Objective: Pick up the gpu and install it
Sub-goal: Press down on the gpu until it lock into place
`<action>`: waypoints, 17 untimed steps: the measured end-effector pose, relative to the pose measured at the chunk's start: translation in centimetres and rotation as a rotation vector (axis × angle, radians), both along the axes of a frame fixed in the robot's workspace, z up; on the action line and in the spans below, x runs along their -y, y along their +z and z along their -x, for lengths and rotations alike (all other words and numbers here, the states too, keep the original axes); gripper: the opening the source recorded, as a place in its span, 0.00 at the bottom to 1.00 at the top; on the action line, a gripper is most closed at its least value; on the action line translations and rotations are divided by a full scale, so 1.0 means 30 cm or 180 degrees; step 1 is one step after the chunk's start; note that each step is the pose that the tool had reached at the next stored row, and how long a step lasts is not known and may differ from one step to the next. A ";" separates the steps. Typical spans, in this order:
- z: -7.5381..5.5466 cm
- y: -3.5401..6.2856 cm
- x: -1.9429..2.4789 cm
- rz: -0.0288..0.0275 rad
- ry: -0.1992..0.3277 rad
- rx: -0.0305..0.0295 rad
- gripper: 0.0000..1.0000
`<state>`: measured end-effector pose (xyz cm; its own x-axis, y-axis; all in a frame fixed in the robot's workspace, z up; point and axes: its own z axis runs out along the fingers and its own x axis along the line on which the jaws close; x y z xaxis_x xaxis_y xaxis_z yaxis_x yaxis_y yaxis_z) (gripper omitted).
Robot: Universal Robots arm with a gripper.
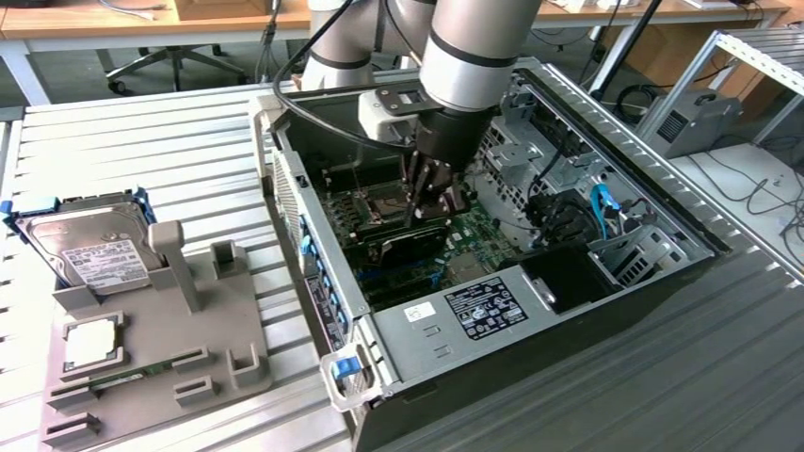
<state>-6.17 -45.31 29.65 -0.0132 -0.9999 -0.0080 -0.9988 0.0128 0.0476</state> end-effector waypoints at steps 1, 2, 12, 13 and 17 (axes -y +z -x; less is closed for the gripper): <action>0.014 -0.001 0.000 0.0000 0.0000 0.0000 0.11; 0.028 -0.002 0.000 0.0000 0.0000 0.0000 0.11; 0.082 -0.019 0.000 0.0000 0.0000 0.0000 0.11; 0.087 -0.022 0.000 0.0000 0.0000 0.0000 0.11; 0.098 -0.037 0.000 0.0000 0.0000 0.0000 0.11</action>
<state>-9.10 -45.31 28.54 -0.0132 -0.9999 -0.0080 -0.9988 0.0128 0.0475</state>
